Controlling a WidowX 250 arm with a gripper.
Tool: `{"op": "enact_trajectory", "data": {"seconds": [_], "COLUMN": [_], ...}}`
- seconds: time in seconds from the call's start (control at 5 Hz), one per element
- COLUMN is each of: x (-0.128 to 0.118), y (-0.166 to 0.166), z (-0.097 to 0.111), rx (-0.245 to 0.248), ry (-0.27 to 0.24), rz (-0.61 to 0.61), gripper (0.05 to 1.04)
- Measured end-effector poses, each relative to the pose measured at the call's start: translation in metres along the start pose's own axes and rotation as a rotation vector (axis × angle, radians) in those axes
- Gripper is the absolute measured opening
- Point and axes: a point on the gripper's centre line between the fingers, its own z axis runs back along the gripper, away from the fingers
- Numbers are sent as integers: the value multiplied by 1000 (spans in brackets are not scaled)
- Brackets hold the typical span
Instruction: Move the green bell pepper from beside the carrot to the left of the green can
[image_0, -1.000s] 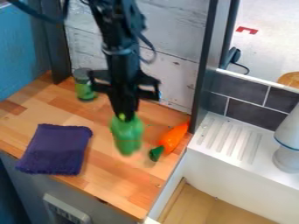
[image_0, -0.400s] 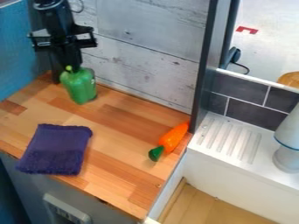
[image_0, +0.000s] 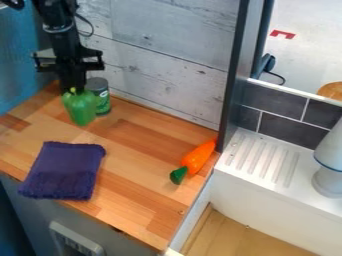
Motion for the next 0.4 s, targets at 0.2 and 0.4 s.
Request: {"op": "enact_trajectory", "data": {"seconds": [0.2,0.4], "x": [1,7], "y": [4,8], "z": [-13,-19], "rx": [26,42], "ry": [4,-7], "rz": [-3,3], "gripper": [103,103]}}
